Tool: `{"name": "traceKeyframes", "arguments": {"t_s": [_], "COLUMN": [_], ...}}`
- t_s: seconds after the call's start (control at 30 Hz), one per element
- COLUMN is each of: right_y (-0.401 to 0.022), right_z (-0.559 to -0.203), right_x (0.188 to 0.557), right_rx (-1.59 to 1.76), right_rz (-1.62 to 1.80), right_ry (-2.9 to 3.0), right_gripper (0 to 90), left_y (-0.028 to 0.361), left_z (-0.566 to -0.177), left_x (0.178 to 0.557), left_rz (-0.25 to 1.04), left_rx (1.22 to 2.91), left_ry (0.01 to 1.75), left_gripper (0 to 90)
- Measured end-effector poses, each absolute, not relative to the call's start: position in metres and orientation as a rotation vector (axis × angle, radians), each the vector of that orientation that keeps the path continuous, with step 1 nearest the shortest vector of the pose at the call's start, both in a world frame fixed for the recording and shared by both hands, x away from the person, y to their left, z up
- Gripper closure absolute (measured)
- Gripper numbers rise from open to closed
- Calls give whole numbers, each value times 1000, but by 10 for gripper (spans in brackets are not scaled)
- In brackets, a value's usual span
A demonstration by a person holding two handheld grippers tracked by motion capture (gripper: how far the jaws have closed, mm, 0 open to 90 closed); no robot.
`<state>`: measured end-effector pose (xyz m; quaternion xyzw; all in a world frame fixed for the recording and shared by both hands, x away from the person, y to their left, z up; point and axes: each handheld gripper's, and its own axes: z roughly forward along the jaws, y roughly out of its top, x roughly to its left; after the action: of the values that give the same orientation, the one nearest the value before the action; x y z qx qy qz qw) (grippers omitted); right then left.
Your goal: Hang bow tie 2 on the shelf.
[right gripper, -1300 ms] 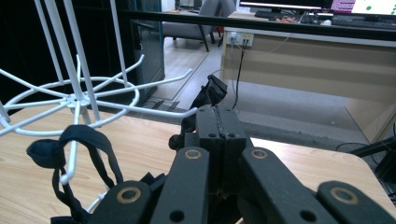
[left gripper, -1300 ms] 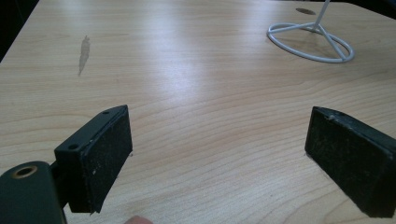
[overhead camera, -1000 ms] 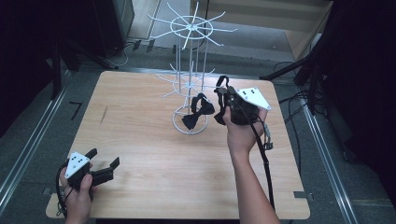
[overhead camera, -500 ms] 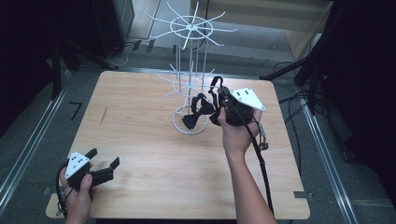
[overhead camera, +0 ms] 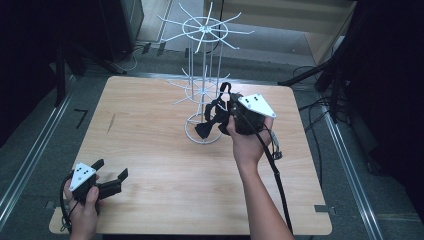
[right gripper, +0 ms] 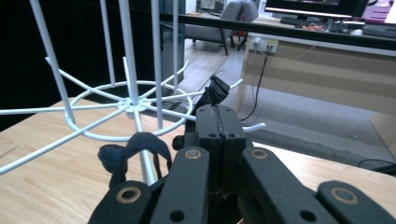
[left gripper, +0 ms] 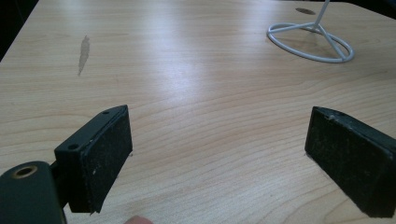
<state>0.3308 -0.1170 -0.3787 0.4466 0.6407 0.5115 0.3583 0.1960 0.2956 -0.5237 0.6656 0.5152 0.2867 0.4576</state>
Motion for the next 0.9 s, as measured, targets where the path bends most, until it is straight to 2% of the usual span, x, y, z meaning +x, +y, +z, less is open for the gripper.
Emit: {"name": "traceKeyframes", "arguments": {"t_s": [0.9], "right_y": [-110], "right_z": [-382], "right_x": [338], "right_rx": [1145], "right_rz": [1363], "right_ry": [1741], "right_gripper": [885], "left_y": [296], "left_z": [-524], "left_x": [196], "left_rz": [705], "left_rx": [1634], "left_ry": [1273], "left_gripper": [81]}}
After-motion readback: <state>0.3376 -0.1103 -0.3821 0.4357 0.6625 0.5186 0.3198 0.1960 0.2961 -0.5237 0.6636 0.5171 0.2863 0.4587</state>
